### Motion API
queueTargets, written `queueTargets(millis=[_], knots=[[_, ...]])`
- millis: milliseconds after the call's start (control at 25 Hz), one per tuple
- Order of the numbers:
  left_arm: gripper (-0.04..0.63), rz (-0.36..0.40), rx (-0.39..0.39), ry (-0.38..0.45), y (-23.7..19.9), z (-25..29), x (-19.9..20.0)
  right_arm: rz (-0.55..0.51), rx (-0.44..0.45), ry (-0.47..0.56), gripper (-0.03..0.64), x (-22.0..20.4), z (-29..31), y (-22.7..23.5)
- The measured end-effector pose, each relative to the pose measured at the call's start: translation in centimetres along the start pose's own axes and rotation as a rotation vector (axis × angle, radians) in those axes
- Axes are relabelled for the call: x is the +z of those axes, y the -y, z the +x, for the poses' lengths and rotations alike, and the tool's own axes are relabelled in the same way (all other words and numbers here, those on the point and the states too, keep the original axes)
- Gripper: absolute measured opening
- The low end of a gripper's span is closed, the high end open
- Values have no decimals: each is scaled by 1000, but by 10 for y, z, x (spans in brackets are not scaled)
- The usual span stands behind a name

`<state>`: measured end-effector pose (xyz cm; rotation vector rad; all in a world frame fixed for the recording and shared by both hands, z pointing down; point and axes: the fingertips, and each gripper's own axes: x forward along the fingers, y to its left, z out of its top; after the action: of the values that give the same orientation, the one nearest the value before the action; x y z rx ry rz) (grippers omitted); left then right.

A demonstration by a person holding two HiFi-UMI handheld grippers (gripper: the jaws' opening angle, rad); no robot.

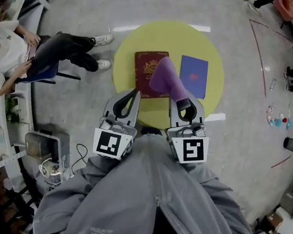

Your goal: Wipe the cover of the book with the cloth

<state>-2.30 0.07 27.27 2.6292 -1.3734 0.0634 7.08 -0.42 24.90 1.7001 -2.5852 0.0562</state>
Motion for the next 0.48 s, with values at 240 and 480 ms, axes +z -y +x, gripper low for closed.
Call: queueTargets(millis=[240,480], knots=[[17,3,66,-8,0,34,0,9,100,-8,60,-6,29,24],[17,15,93,-13,1,52,-4,15,167,-22,60,-19,47,33]])
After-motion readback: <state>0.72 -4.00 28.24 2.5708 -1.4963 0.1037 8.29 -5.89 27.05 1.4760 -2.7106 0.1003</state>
